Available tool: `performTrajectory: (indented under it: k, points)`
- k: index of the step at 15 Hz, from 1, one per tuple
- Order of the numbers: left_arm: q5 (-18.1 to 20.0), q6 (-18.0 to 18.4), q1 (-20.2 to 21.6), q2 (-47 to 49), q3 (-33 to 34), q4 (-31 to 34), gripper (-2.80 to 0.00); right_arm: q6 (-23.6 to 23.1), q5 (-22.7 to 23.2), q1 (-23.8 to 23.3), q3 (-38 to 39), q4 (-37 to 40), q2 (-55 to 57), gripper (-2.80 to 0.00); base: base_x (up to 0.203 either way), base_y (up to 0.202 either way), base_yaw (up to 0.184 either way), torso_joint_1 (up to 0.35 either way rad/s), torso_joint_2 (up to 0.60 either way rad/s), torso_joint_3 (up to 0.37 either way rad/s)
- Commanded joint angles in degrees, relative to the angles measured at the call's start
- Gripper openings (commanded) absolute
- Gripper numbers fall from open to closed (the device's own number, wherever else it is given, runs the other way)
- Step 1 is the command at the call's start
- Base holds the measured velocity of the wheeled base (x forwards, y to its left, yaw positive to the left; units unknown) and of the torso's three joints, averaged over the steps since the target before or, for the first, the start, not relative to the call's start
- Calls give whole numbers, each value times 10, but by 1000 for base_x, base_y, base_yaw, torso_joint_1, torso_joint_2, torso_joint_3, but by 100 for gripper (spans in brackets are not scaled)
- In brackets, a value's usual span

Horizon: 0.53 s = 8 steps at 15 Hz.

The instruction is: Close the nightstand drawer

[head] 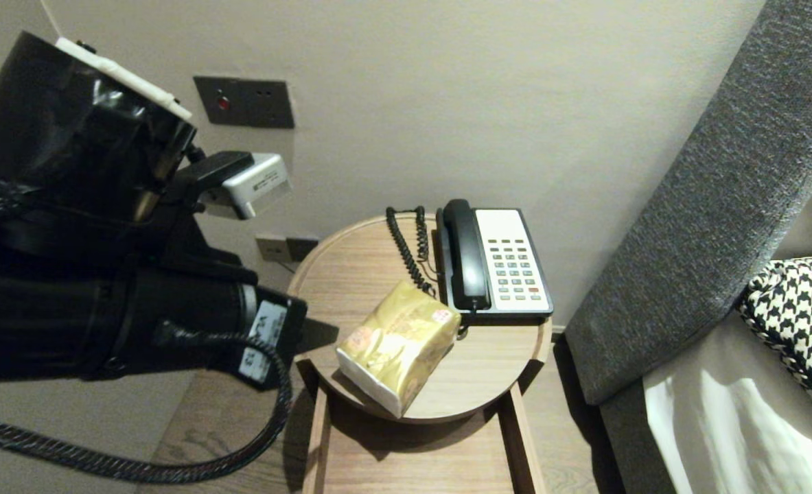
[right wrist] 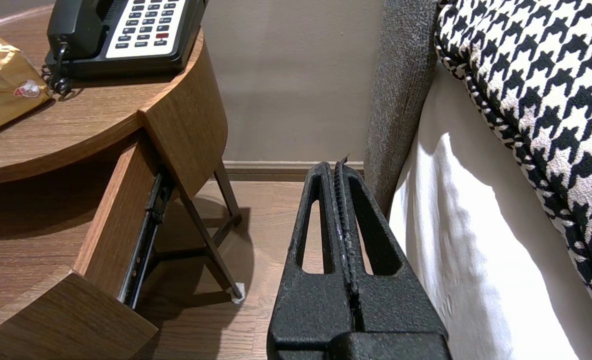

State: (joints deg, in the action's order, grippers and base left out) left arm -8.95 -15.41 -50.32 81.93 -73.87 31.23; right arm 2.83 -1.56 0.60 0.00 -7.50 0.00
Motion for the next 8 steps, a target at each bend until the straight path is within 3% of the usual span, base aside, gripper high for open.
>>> performTrajectory:
  k: [1, 4, 8]
  points:
    - [38, -1, 0, -56, 17, 100, -280, 1, 0, 0, 23, -1, 1, -280, 0, 0, 0, 0, 0, 0]
    - [66, 6, -7, -84, 77, 188, -280, 1, 0, 0, 23, -1, 0, -280, 0, 0, 0, 0, 0, 0]
    - [88, 5, -59, -98, 181, 190, -280, 0, 0, 0, 23, -1, 1, -280, 0, 0, 0, 0, 0, 0]
